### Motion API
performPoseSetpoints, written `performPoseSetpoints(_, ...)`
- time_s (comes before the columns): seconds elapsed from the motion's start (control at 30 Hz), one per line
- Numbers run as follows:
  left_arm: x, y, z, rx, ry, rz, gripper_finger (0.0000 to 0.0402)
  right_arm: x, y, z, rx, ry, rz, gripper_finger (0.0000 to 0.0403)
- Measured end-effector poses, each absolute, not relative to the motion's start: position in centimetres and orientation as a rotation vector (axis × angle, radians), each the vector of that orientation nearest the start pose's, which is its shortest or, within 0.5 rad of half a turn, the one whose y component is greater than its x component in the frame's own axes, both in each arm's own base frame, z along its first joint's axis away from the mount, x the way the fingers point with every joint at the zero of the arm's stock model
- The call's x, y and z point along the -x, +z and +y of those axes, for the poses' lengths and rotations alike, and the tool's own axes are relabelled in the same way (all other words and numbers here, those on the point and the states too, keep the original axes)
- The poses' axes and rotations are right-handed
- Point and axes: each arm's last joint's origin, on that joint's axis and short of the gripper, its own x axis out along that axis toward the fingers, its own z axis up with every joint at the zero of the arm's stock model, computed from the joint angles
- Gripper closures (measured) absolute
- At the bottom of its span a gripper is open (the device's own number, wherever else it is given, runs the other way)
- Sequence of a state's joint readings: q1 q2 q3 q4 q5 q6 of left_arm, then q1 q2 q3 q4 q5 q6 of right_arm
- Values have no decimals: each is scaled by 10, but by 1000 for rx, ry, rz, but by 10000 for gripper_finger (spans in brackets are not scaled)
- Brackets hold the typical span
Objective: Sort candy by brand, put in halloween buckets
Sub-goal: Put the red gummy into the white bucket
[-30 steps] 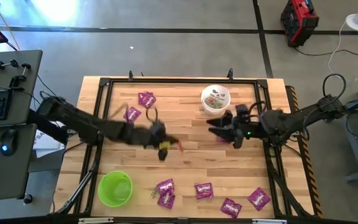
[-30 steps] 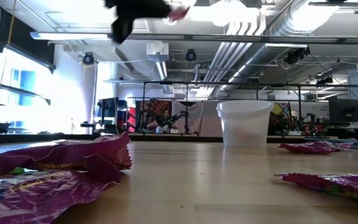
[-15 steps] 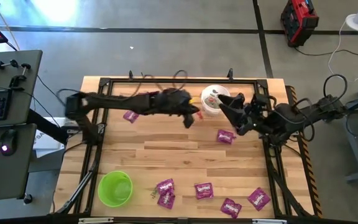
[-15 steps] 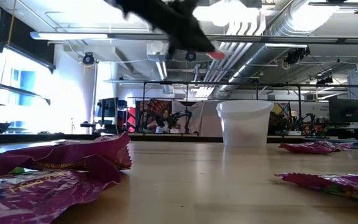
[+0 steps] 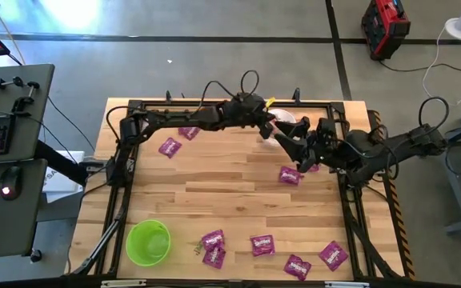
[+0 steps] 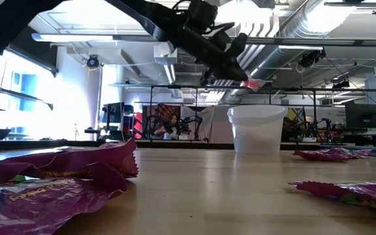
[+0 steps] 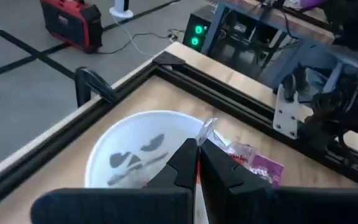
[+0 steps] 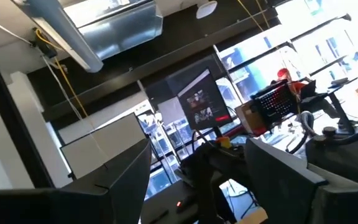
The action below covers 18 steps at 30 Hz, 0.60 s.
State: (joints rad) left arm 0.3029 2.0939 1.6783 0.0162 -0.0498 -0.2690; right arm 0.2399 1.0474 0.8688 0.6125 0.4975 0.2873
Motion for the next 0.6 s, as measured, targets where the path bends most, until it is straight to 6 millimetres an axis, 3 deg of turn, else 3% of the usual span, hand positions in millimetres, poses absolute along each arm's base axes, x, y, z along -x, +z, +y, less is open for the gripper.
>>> performPoseSetpoints(0.27,-466,238,165,318,417,383,374,-224,384,32,-422,-234,-417,149)
performPoseSetpoints(0.6,-467,238,162,262,314,405,228,-225,383,26,-439,-255,-421,149)
